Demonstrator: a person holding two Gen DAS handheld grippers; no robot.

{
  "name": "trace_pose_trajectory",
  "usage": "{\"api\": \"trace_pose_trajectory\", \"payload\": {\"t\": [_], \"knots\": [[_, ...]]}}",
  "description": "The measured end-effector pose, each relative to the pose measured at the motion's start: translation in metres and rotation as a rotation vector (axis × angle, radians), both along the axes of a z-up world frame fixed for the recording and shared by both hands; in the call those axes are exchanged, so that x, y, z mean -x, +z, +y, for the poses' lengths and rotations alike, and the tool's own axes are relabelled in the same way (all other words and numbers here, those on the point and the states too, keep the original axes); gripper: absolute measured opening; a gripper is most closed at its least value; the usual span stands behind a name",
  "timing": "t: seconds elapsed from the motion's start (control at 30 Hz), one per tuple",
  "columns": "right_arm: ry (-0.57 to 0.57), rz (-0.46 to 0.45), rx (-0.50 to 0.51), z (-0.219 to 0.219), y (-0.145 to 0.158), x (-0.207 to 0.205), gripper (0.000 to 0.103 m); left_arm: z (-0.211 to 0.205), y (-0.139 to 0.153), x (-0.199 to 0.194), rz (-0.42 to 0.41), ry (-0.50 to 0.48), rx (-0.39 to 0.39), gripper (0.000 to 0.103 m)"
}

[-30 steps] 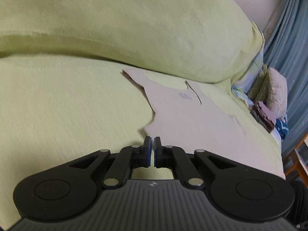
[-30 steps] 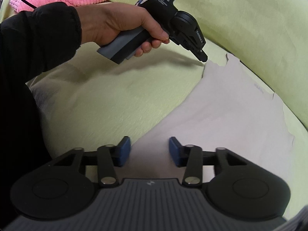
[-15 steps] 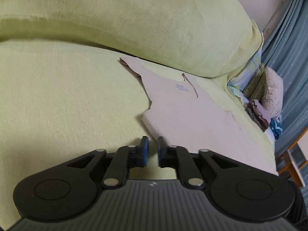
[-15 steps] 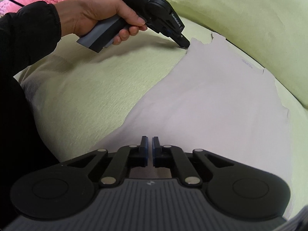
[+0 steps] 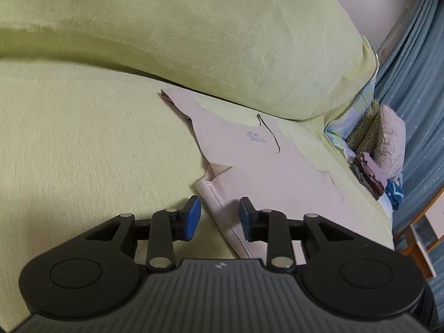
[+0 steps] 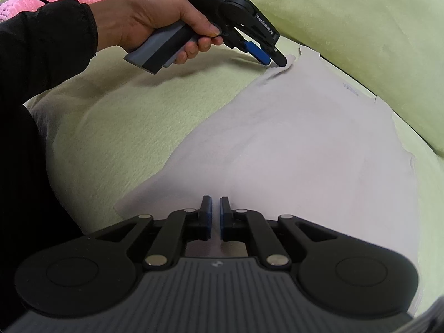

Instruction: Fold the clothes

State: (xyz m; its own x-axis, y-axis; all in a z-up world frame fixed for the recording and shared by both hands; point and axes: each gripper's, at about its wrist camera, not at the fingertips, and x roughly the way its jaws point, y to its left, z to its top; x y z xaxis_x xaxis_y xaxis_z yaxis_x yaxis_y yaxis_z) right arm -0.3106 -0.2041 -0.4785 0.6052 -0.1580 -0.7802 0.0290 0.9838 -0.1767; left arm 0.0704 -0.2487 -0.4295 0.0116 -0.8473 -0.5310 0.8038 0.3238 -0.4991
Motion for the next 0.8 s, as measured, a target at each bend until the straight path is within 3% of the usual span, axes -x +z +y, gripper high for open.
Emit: {"api": "trace_pose_trajectory", "payload": {"t": [0.03, 0.5, 0.63, 0.73, 0.8], "knots": [[0.0, -0.002, -0.001, 0.0, -0.001, 0.0, 0.003, -0.001, -0.001, 0.0, 0.001, -0.004, -0.008, 0.003], [-0.007, -0.024, -0.041, -0.002, 0.002, 0.005, 0.006, 0.012, -0.004, -0.008, 0.011, 0.066, -0.005, 0.002], [0.114, -0.022, -0.003, 0.021, 0.004, 0.009, 0.011, 0.013, -0.004, -0.008, 0.006, 0.063, -0.006, 0.002], [0.193, -0.002, 0.053, 0.037, 0.003, 0.011, 0.025, 0.012, -0.003, -0.008, 0.0, 0.059, -0.009, 0.002], [0.26, 0.01, 0.123, 0.05, 0.001, 0.012, 0.028, 0.012, -0.003, -0.008, -0.003, 0.056, -0.011, 0.002]]}}
